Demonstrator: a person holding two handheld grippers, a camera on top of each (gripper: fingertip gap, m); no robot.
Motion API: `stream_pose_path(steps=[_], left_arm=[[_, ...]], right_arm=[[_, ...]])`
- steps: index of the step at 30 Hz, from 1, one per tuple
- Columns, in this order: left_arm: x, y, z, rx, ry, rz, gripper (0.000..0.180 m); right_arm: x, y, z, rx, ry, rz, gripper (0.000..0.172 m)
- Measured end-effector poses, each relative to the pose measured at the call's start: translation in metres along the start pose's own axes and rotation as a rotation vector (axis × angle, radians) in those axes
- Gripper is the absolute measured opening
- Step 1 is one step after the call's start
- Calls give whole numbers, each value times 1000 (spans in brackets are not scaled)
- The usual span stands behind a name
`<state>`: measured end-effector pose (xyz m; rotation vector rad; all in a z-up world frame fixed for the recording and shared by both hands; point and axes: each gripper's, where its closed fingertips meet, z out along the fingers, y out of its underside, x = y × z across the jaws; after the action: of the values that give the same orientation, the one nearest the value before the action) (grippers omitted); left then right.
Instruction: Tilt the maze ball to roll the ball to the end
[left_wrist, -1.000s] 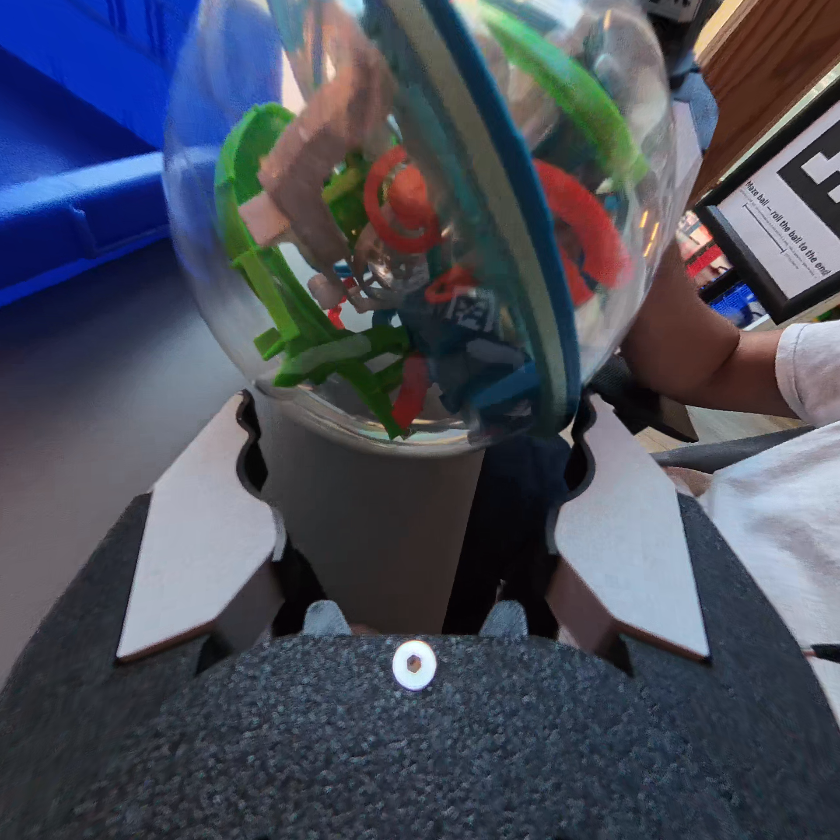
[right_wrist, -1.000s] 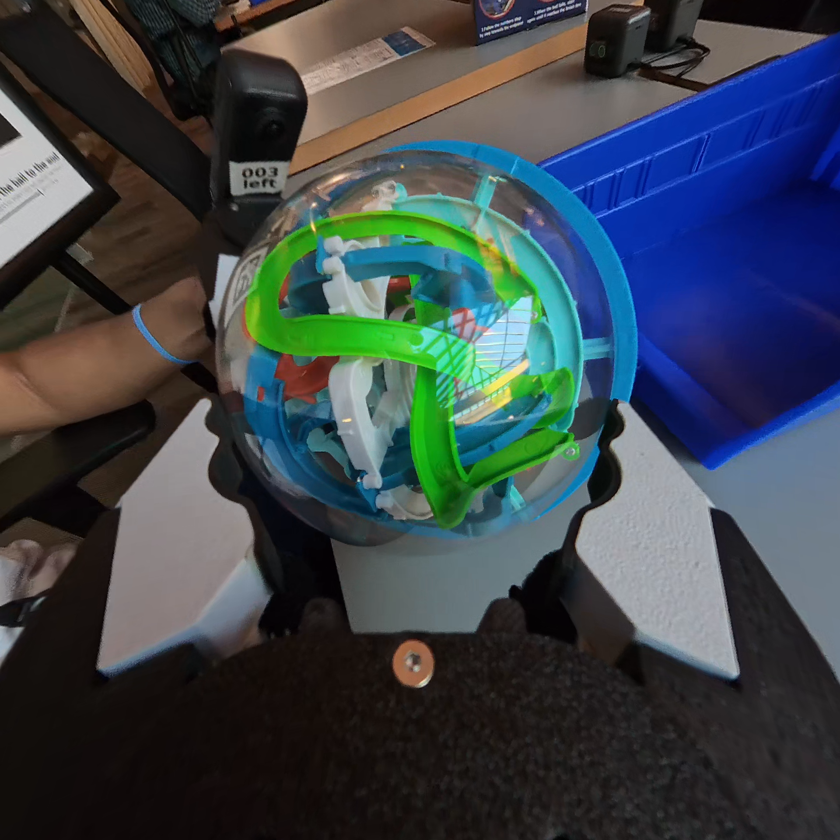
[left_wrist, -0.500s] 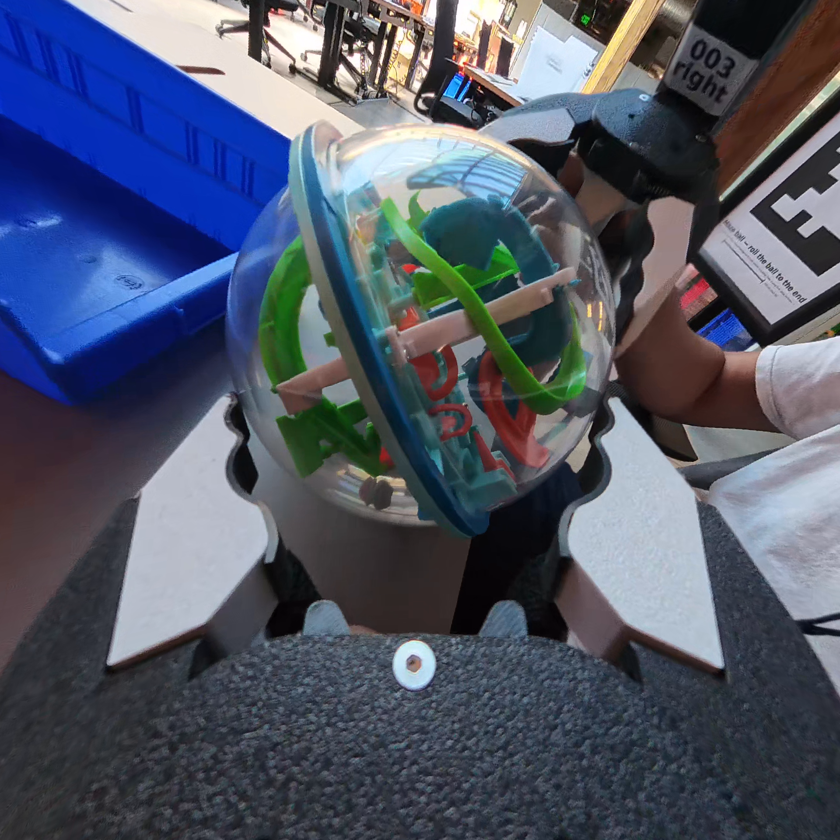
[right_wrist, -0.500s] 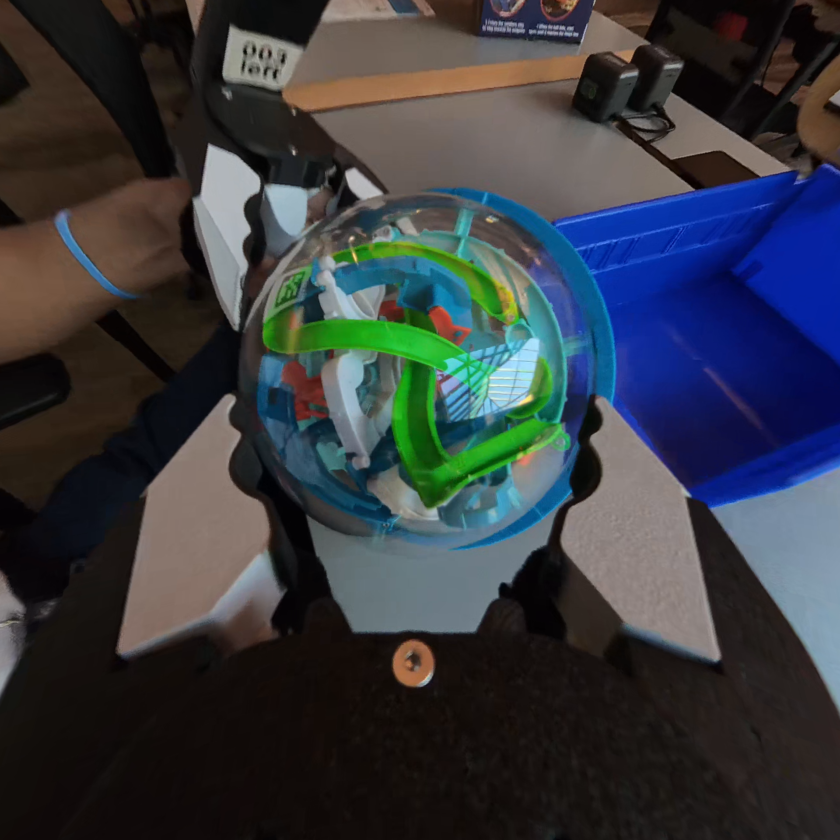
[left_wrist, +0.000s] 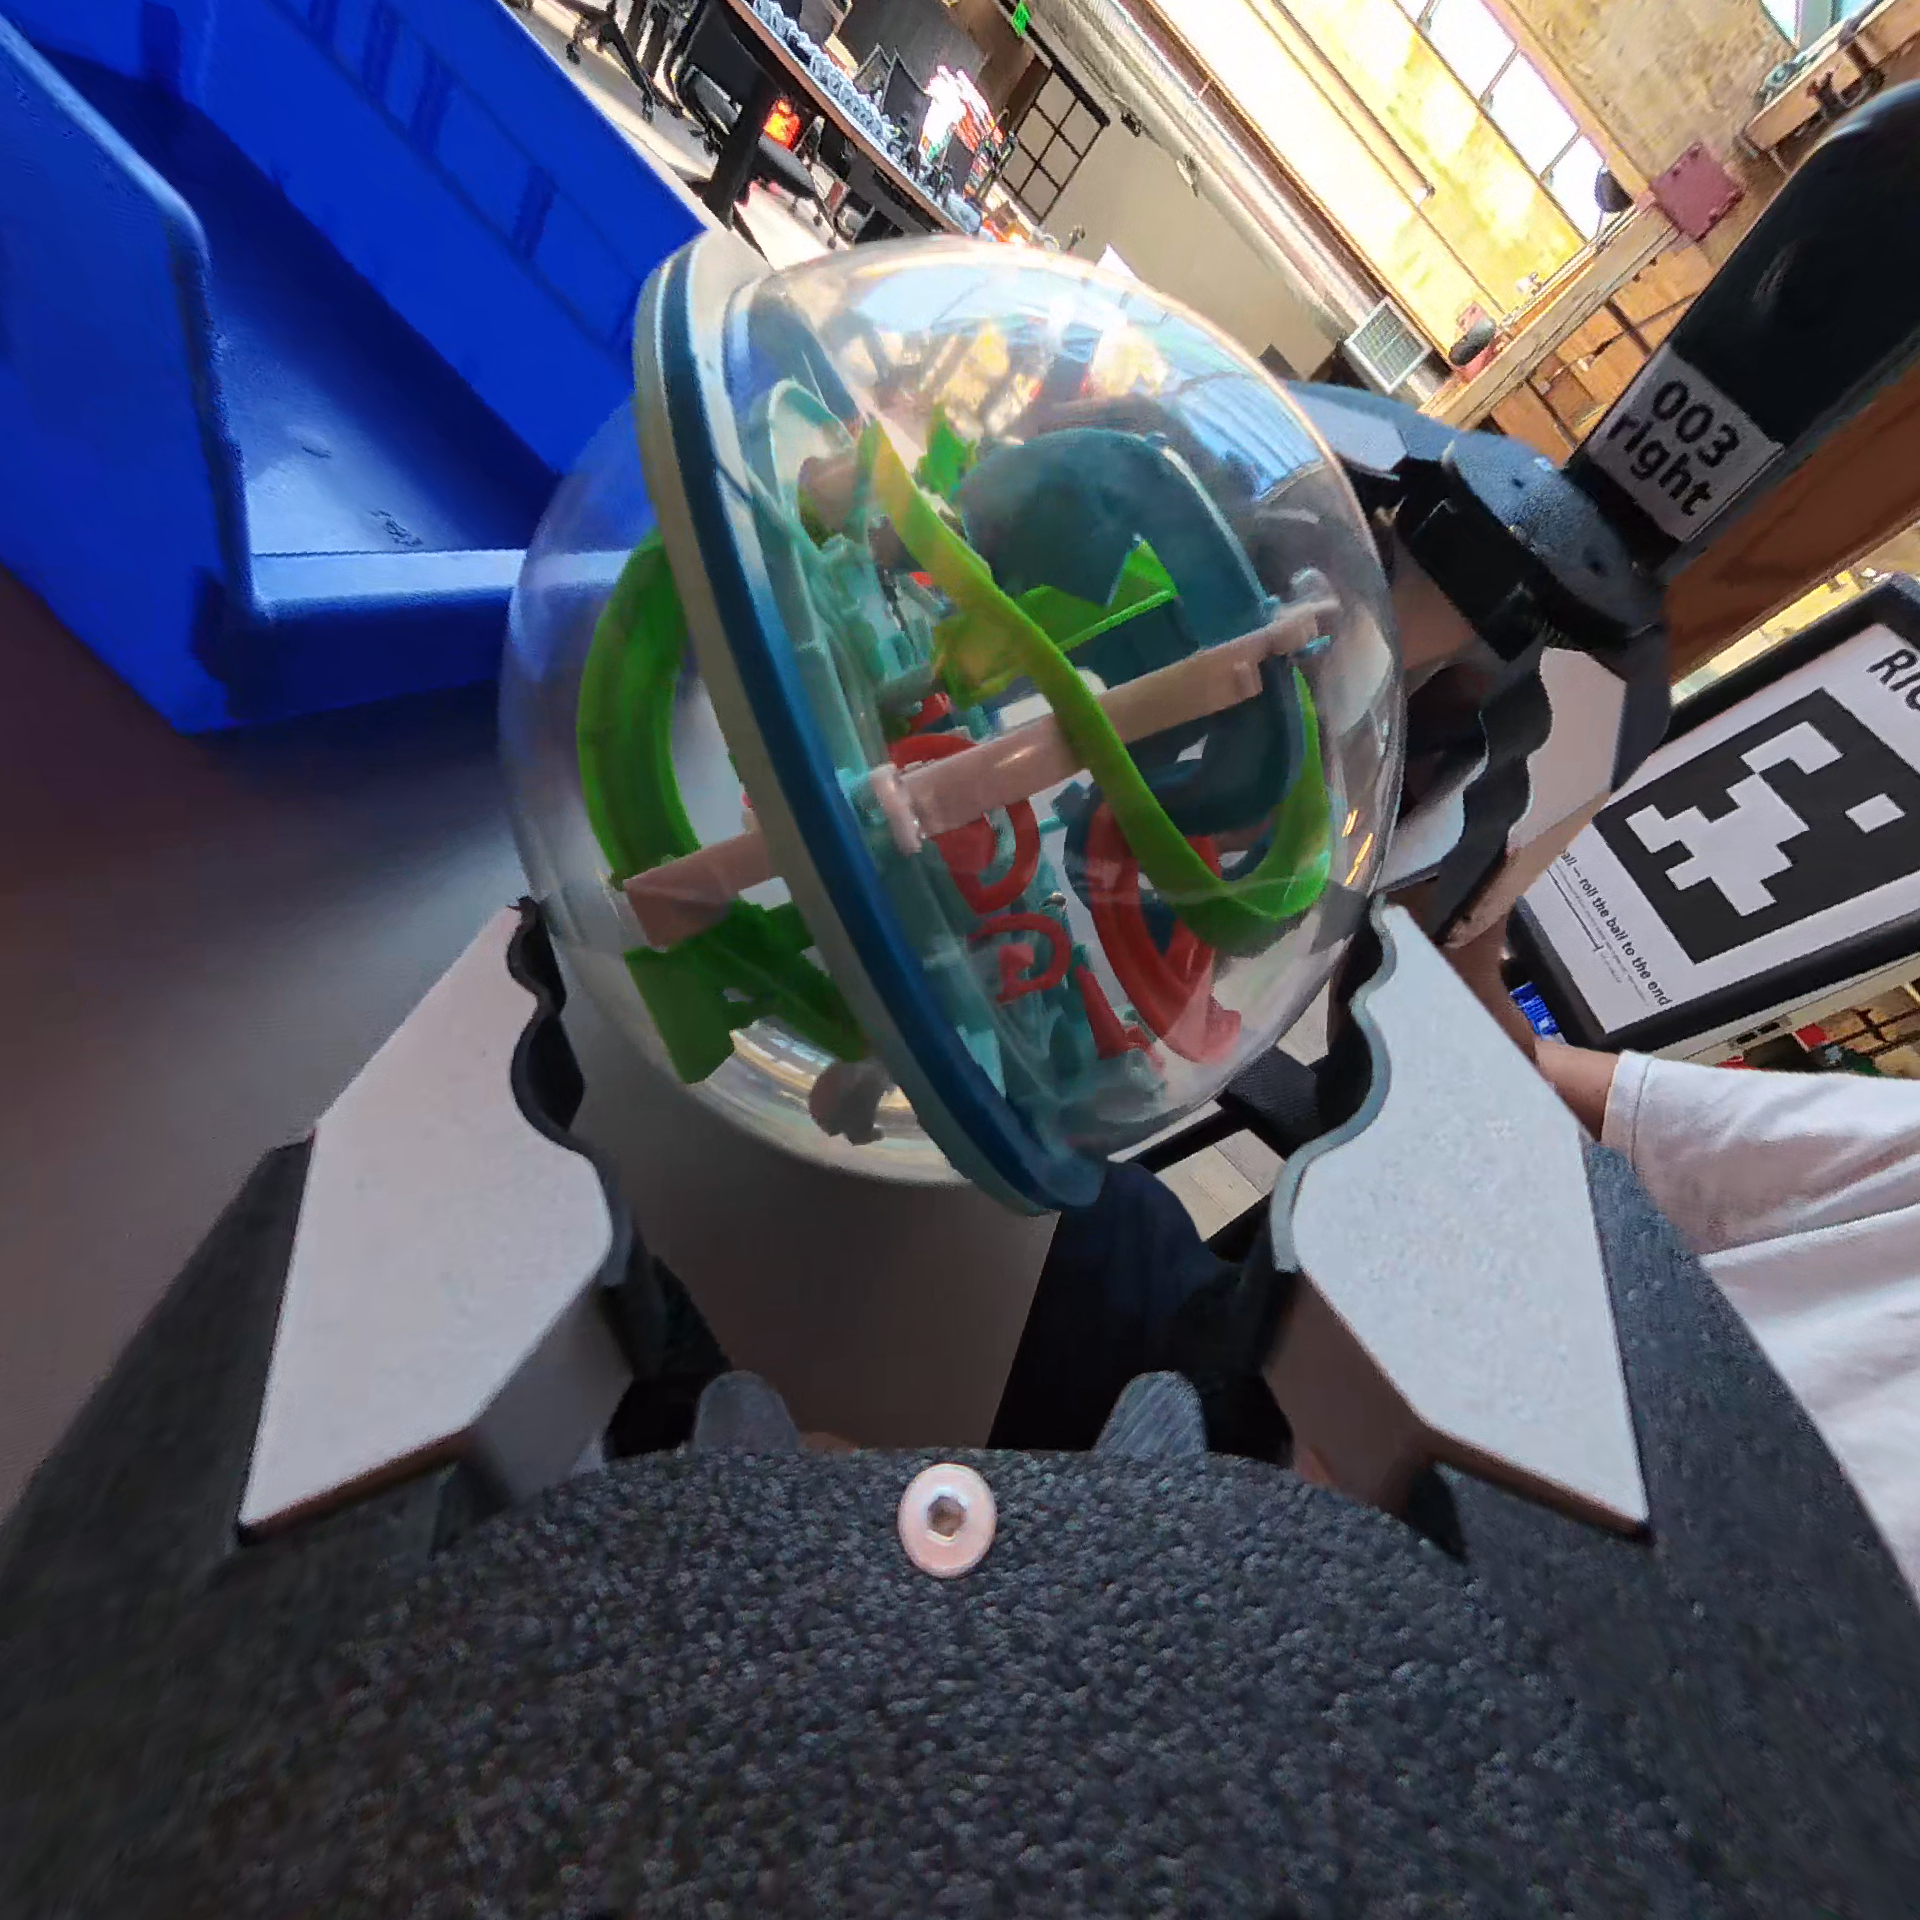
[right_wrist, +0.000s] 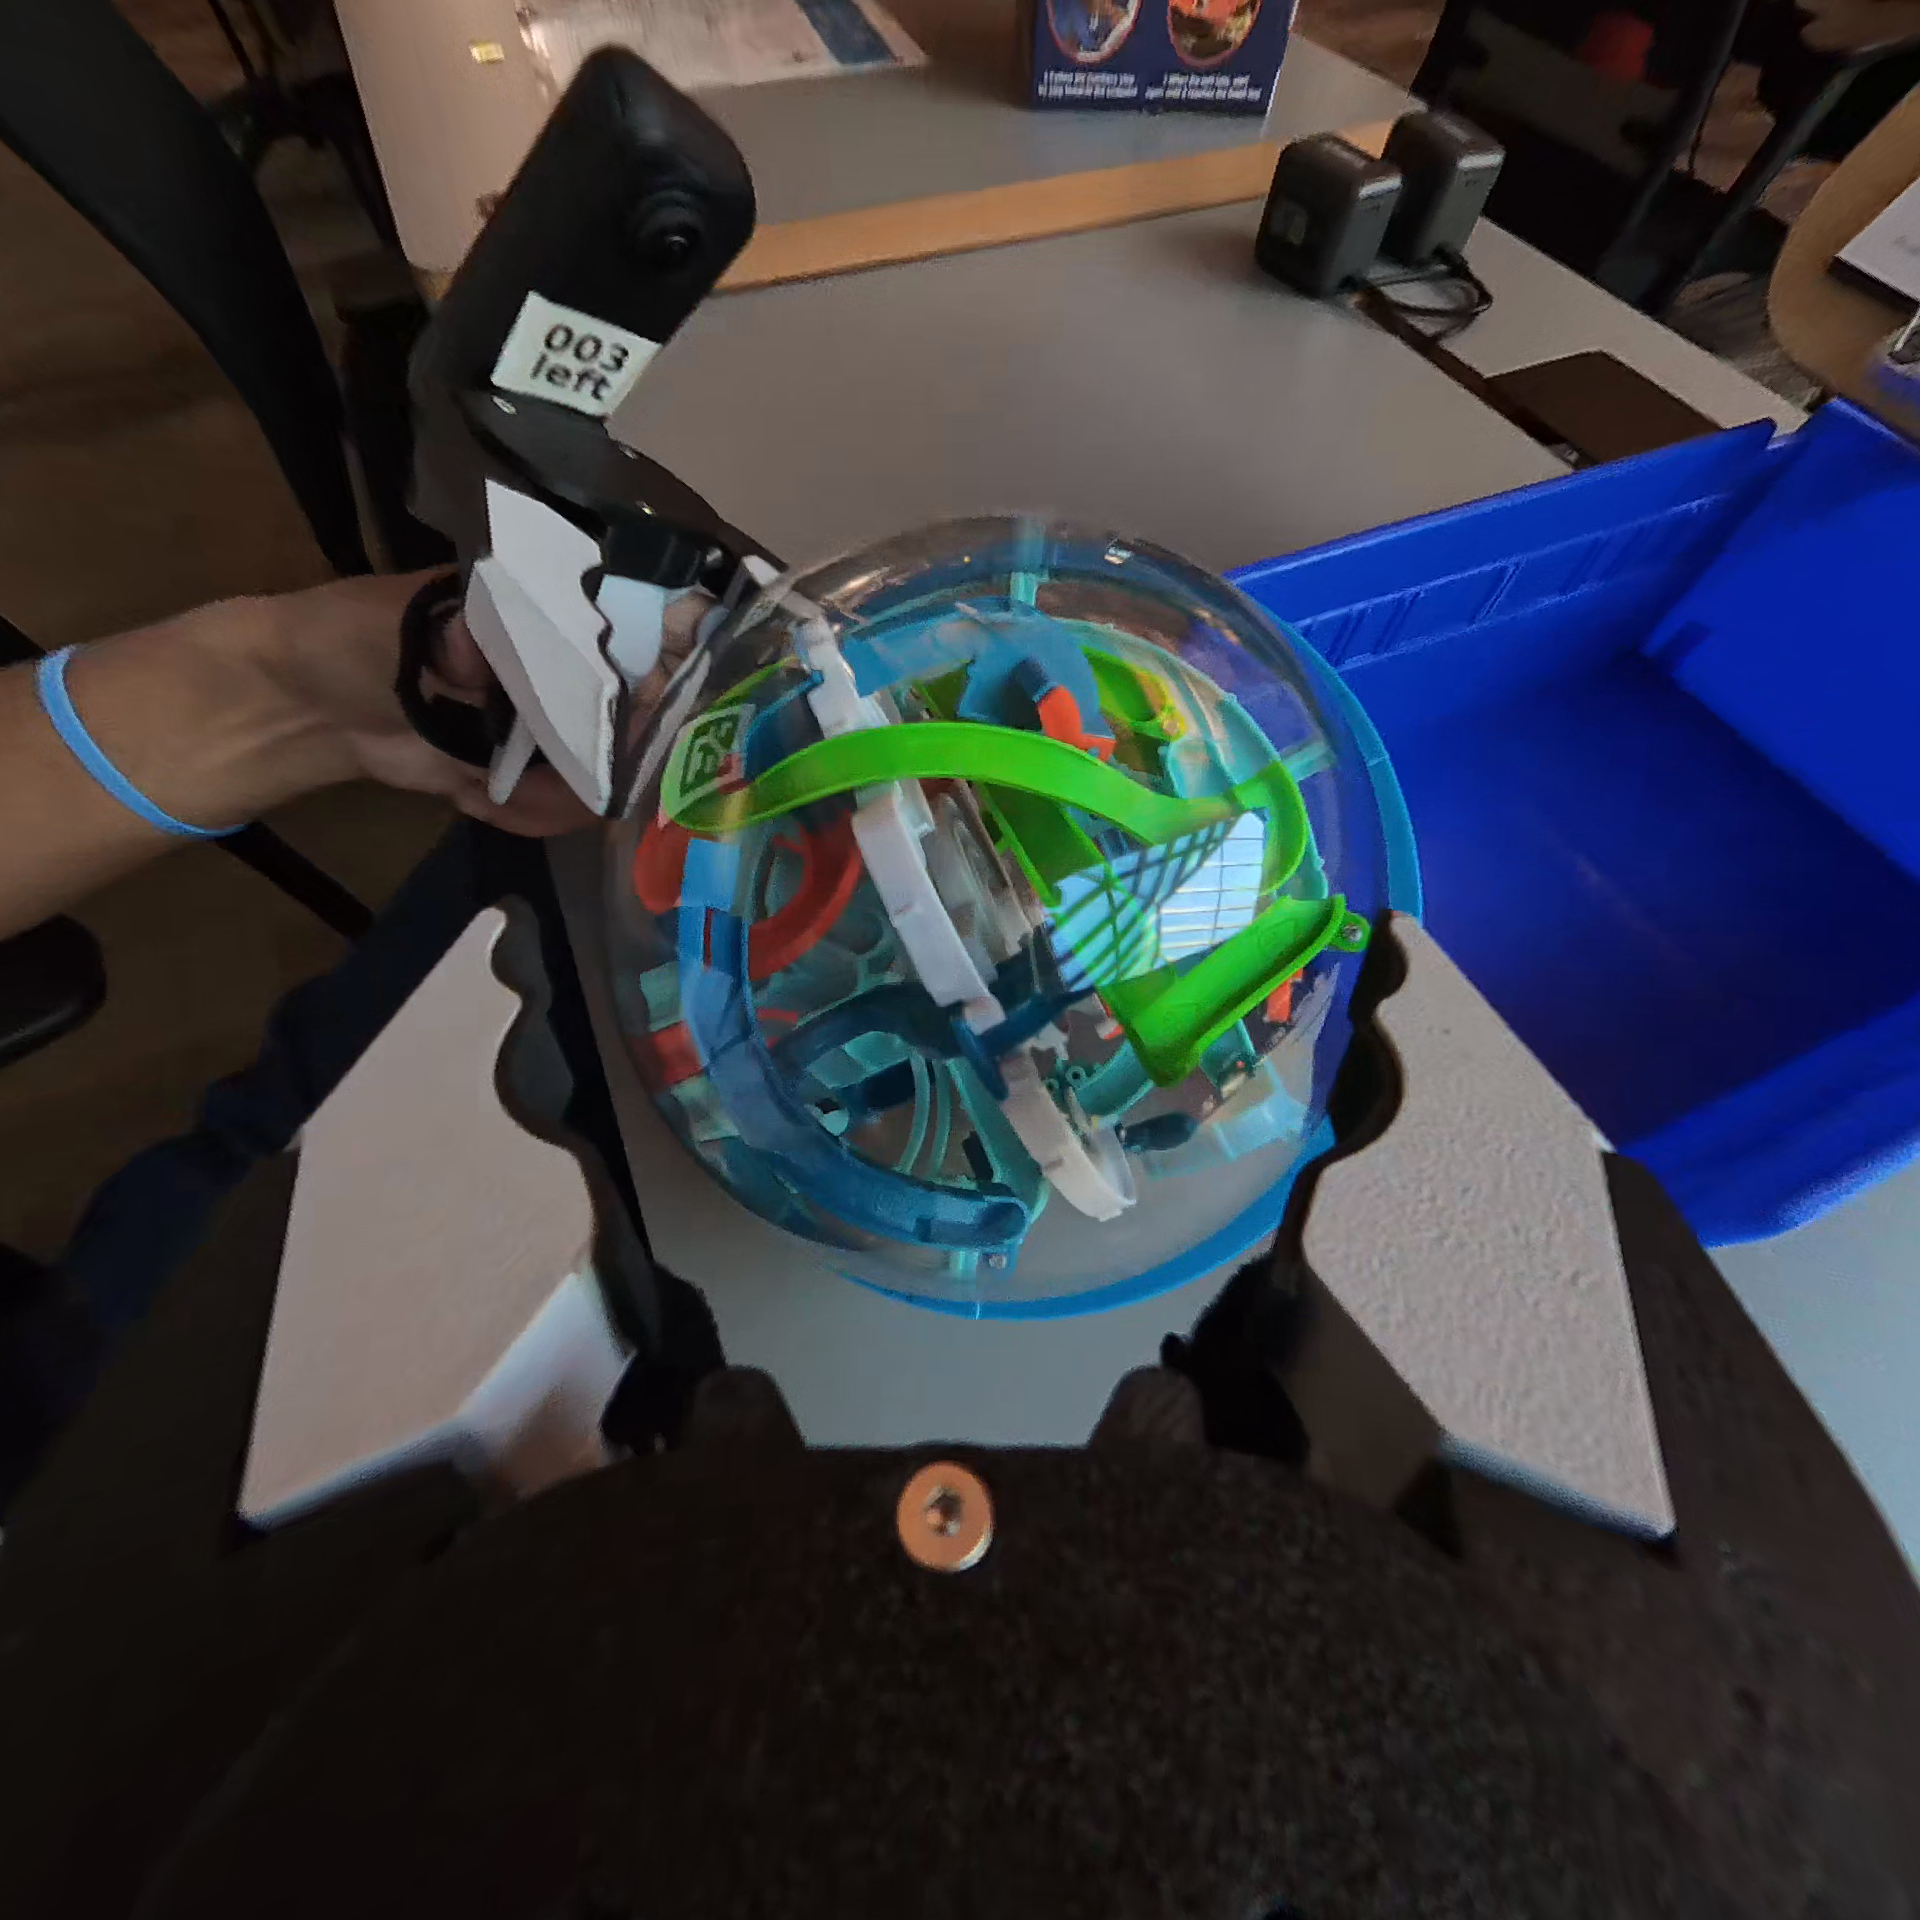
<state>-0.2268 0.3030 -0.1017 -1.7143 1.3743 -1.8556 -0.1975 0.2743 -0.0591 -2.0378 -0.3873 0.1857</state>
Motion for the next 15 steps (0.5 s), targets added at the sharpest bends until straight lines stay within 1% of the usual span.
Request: stream_pose_path(steps=[5,11,13,15], left_arm=[[-4,0,0,6,-3,-39,143],[-10,-3,-5,23,15,-108,142],[-11,-7,-10,19,7,-74,138],[-9,-18,-19,40,22,-46,138]], right_arm=[[9,4,15,-171,62,-107,148],[13,-1,23,-231,39,-87,147],[13,-1,25,-264,26,-94,147],[14,-2,28,-293,6,-110,147]])
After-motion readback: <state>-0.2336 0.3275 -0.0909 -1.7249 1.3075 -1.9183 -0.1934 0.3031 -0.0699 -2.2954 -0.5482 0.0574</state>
